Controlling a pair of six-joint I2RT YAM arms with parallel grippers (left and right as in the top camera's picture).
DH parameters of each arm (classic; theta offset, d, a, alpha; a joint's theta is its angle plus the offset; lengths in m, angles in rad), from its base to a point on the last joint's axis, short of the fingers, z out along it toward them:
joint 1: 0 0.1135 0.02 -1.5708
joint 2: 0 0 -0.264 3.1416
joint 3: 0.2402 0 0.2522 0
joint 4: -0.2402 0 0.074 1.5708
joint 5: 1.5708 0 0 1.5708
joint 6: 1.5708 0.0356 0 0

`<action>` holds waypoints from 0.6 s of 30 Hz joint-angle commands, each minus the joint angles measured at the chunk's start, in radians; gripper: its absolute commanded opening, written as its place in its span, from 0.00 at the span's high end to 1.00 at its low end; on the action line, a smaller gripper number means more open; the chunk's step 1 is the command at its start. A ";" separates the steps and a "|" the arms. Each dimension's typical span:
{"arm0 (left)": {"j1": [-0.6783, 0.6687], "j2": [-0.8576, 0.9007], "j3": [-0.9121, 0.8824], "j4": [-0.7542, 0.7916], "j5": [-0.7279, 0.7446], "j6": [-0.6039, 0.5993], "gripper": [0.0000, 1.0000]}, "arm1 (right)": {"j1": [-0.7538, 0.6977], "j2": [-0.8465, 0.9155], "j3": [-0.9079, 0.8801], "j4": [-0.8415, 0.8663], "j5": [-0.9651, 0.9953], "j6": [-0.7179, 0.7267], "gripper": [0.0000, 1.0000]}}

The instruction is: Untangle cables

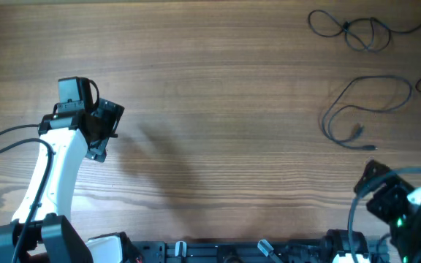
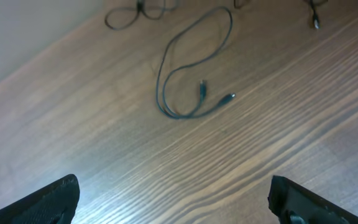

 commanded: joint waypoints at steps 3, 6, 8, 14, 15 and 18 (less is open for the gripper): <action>0.006 -0.009 -0.003 0.003 0.000 0.012 0.00 | -0.003 -0.178 -0.002 0.001 -0.013 -0.017 0.00; 0.006 -0.009 -0.003 0.003 0.000 0.013 0.00 | -0.003 -0.240 -0.002 -0.014 -0.013 -0.017 0.00; 0.006 -0.009 -0.003 0.003 0.000 0.013 0.00 | -0.003 -0.281 -0.002 -0.025 -0.013 -0.017 0.00; 0.006 -0.009 -0.003 0.003 0.000 0.013 0.00 | 0.003 -0.393 -0.002 -0.055 0.014 -0.017 0.00; 0.006 -0.009 -0.003 0.003 0.000 0.012 0.00 | 0.018 -0.406 -0.002 -0.061 0.014 -0.016 0.00; 0.006 -0.009 -0.003 0.003 0.000 0.013 0.00 | 0.064 -0.438 -0.002 -0.062 0.014 -0.017 0.00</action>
